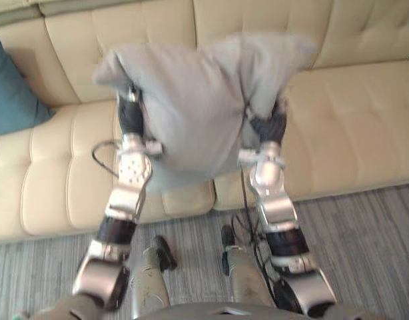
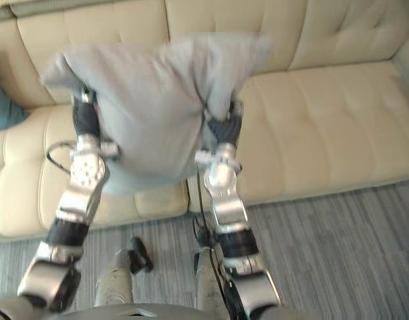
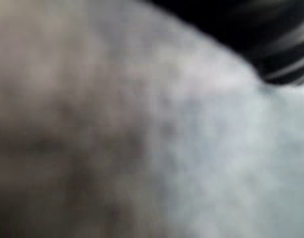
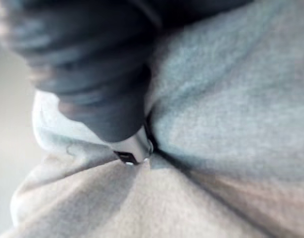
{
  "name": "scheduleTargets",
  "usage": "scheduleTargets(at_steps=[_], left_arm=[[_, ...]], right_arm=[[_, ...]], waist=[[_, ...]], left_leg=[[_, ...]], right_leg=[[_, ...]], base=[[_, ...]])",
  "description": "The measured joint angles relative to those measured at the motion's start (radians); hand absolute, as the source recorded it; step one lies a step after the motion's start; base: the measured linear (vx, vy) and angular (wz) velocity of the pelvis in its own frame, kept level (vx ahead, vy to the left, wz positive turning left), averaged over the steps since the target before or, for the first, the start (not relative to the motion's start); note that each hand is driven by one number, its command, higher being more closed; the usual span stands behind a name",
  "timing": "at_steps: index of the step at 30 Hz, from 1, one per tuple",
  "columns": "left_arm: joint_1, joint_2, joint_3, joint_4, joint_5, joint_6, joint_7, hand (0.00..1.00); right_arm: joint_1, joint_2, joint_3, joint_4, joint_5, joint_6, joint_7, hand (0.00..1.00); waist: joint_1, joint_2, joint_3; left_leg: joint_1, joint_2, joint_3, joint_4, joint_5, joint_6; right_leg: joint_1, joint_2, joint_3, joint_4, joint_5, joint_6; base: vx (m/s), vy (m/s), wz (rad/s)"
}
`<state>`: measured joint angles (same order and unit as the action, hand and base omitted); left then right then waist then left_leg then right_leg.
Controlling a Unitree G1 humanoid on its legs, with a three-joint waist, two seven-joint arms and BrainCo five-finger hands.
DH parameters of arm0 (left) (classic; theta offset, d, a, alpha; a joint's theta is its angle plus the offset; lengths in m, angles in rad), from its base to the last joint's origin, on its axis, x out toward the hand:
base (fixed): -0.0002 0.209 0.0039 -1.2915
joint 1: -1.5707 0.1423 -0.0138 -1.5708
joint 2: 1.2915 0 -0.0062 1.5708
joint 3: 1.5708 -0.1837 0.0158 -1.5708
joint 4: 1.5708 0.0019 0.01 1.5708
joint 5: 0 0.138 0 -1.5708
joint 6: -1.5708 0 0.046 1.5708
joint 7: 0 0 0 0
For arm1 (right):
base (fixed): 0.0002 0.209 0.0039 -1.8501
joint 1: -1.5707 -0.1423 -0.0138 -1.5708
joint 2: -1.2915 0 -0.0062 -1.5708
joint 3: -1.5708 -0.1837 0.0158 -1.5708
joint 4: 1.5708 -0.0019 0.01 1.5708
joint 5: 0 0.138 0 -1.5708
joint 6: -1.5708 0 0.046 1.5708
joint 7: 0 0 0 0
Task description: Pick up cushions and gather them together orderly.
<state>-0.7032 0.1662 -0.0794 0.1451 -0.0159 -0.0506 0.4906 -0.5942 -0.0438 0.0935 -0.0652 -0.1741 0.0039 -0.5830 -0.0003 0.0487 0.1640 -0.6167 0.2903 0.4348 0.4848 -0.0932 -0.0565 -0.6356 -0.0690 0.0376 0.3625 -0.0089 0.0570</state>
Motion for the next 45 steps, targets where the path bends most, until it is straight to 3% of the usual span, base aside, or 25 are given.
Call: scheduleTargets(at_steps=[5,9,16,22,23,24,27,34,40,45], left_arm=[[-0.278,0.029,0.024,0.115,0.048,0.012,0.056,1.00],[-0.550,0.028,0.057,0.211,0.081,0.042,0.078,1.00],[-0.739,0.014,0.083,0.269,0.087,0.067,0.073,1.00],[-0.828,0.017,0.106,0.310,0.110,0.083,0.062,1.00],[-0.835,0.016,0.106,0.312,0.114,0.085,0.062,0.00],[-0.851,0.016,0.106,0.320,0.118,0.086,0.062,0.00],[-0.878,0.015,0.108,0.350,0.117,0.098,0.062,0.00],[-0.878,0.024,0.118,0.369,0.117,0.112,0.071,0.00],[-0.873,0.040,0.115,0.336,0.117,0.110,0.061,0.00],[-0.856,0.149,0.121,0.330,0.114,0.109,0.022,0.00]], right_arm=[[-0.205,0.074,-0.071,0.000,-0.070,0.000,-0.144,1.00],[-0.396,0.084,-0.156,0.003,-0.069,0.001,-0.247,1.00],[-0.641,0.076,-0.274,0.096,-0.064,0.021,-0.317,1.00],[-0.769,0.061,-0.343,0.189,-0.020,0.023,-0.325,1.00],[-0.782,0.060,-0.350,0.203,-0.014,0.023,-0.334,1.00],[-0.793,0.058,-0.358,0.204,0.003,0.023,-0.345,0.00],[-0.806,0.052,-0.404,0.205,0.044,0.025,-0.366,0.00],[-0.831,0.022,-0.430,0.205,0.066,0.022,-0.388,0.00],[-0.811,-0.007,-0.430,0.205,0.061,0.022,-0.388,0.00],[-0.763,-0.043,-0.431,0.204,0.060,0.033,-0.381,0.00]], waist=[[0.013,0.014,0.027],[0.015,0.021,0.090],[0.024,0.027,0.123],[0.044,0.026,0.143],[0.044,0.026,0.144],[0.046,0.026,0.144],[0.051,0.026,0.154],[0.047,0.027,0.170],[0.028,0.026,0.170],[0.024,0.026,0.170]], left_leg=[[-0.108,-0.005,-0.024,-0.038,0.085,0.011],[-0.205,-0.039,-0.052,-0.089,0.162,0.033],[-0.312,-0.061,-0.085,-0.160,0.232,0.024],[-0.370,-0.080,-0.108,-0.259,0.296,-0.002],[-0.384,-0.085,-0.110,-0.278,0.304,-0.013],[-0.404,-0.087,-0.104,-0.297,0.316,-0.023],[-0.456,-0.092,-0.110,-0.301,0.348,0.000],[-0.485,-0.106,-0.138,-0.278,0.345,-0.005],[-0.522,-0.100,-0.133,-0.257,0.336,-0.010],[-0.516,-0.082,-0.132,-0.234,0.328,-0.008]], right_leg=[[-0.105,-0.007,-0.046,0.026,0.026,0.006],[-0.217,-0.033,-0.078,0.070,0.026,0.006],[-0.344,-0.046,-0.114,0.116,0.011,-0.010],[-0.442,-0.057,-0.152,0.161,-0.011,-0.032],[-0.465,-0.063,-0.159,0.173,-0.016,-0.036],[-0.495,-0.068,-0.163,0.184,-0.018,-0.037],[-0.551,-0.073,-0.168,0.209,-0.020,-0.038],[-0.576,-0.100,-0.181,0.287,-0.080,-0.039],[-0.606,-0.099,-0.177,0.283,-0.080,-0.039],[-0.595,-0.083,-0.172,0.283,-0.080,-0.040]], base=[[-0.04,-0.049,0.25],[-0.01,-0.033,0.34],[0.02,-0.051,0.22],[0.06,-0.068,0.22],[0.07,-0.076,0.28],[0.06,-0.058,0.26],[0.06,-0.053,0.18],[0.02,-0.060,0.24],[-0.02,-0.053,0.00],[-0.03,-0.070,-0.10]])
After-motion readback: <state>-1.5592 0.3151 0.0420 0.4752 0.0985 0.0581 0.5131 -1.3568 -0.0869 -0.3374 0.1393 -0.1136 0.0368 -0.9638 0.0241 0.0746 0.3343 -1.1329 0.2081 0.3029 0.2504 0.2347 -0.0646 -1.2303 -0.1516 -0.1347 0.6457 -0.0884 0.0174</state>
